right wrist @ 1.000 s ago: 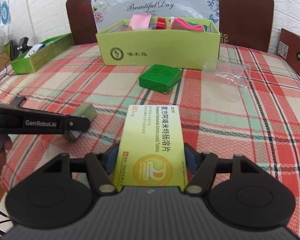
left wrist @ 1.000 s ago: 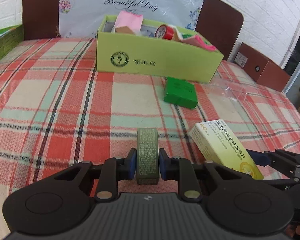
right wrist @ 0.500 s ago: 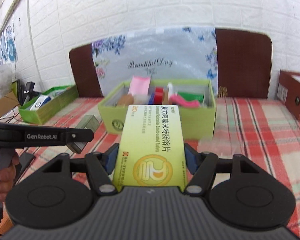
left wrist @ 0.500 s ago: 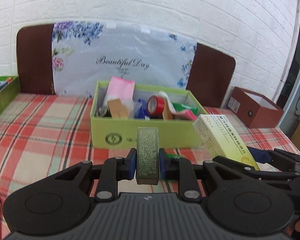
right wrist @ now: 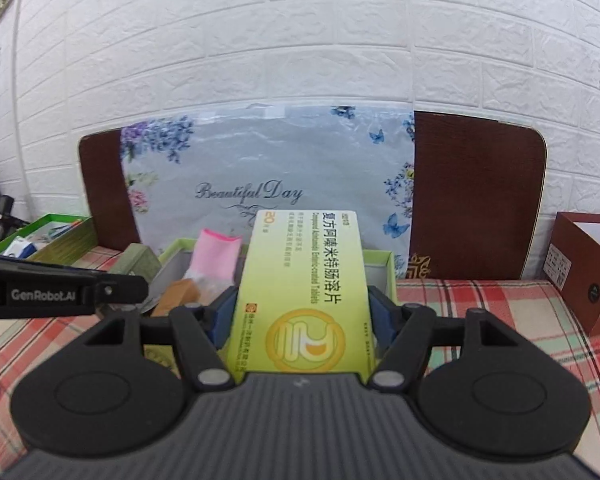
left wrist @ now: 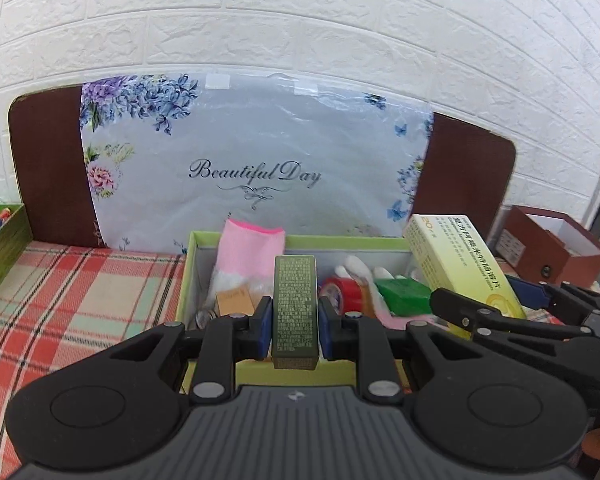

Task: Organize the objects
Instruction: 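Carry block and yellow box into the lime-green box and open both grippers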

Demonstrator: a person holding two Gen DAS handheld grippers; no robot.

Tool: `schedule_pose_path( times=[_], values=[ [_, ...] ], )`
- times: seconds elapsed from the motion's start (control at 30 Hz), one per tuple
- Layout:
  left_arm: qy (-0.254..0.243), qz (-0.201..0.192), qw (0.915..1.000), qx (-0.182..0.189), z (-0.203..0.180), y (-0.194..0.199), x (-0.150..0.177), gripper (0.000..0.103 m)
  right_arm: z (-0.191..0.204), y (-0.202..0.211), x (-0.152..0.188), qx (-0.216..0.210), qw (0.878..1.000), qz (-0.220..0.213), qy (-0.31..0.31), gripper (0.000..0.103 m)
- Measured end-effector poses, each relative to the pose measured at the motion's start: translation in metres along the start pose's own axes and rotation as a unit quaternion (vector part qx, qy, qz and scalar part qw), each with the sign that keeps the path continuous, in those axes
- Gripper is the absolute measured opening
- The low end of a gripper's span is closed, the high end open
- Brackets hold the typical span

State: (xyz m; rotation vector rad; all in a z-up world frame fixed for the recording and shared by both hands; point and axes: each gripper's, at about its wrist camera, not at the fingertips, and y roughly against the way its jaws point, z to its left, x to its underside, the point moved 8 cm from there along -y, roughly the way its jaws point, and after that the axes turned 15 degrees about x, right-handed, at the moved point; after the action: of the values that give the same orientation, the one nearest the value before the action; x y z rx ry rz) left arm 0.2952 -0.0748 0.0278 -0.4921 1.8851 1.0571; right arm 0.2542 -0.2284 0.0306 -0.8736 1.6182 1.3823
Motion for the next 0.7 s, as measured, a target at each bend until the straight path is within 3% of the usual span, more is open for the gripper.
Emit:
schedule_pose_path(
  times=[0.3, 0.37, 0.4, 0.47, 0.53, 0.7],
  values=[
    [0.008, 0.02, 0.9998, -0.001, 0.022, -0.056, -0.001, 0.023, 0.001, -0.072, 0.002, 0.017, 0.999, 0.027, -0.002, 0.066],
    [-0.009, 0.012, 0.9999, 0.003, 0.022, -0.063, 0.001, 0.025, 0.003, -0.087, 0.007, 0.012, 0.999, 0.035, 0.003, 0.067],
    [-0.02, 0.01, 0.9997, 0.001, 0.021, -0.065, 0.002, 0.029, 0.004, -0.094, 0.01, 0.007, 0.999, 0.04, 0.006, 0.067],
    [-0.033, 0.01, 0.9994, -0.007, 0.019, -0.066, 0.005, 0.062, 0.006, -0.106, 0.02, 0.009, 0.998, 0.053, 0.012, 0.07],
    [-0.03, -0.001, 0.9995, -0.01, 0.02, -0.064, 0.006, 0.067, 0.005, -0.108, 0.026, 0.01, 0.999, 0.047, 0.011, 0.076],
    [-0.009, 0.007, 0.9999, -0.012, 0.023, -0.057, 0.008, 0.068, 0.004, -0.105, 0.034, 0.01, 0.998, 0.048, 0.025, 0.088]
  ],
)
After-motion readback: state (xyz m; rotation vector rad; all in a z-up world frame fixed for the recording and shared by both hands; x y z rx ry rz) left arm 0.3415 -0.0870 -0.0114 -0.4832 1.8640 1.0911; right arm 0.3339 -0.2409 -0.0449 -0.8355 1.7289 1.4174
